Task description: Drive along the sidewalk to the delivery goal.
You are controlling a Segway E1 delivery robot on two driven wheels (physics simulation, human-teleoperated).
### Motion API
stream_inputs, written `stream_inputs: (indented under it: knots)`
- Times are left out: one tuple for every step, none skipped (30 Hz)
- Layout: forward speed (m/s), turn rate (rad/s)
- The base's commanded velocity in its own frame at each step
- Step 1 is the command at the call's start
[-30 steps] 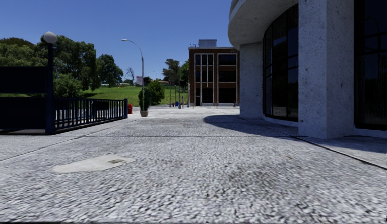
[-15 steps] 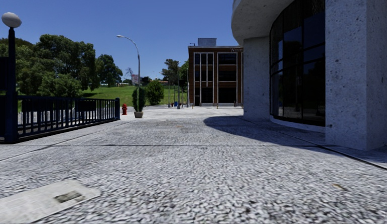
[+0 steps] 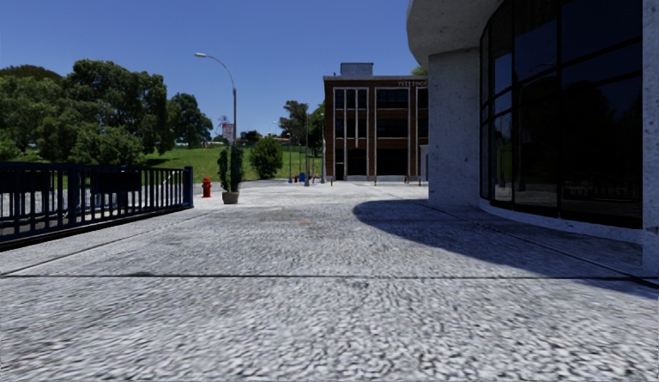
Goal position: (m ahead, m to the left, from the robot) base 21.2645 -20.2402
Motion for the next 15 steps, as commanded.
stream_inputs:
  knots:
    - [2.0, 0.0]
    - [2.0, 0.0]
    - [2.0, 0.0]
    - [2.0, 0.0]
    - [2.0, 0.0]
    - [2.0, 0.0]
    - [2.0, 0.0]
    - [2.0, 0.0]
    - [2.0, 0.0]
    - [2.0, 0.0]
    - [2.0, 0.0]
    - [2.0, 0.0]
    - [2.0, 0.0]
    - [2.0, 0.0]
    - [2.0, 0.0]
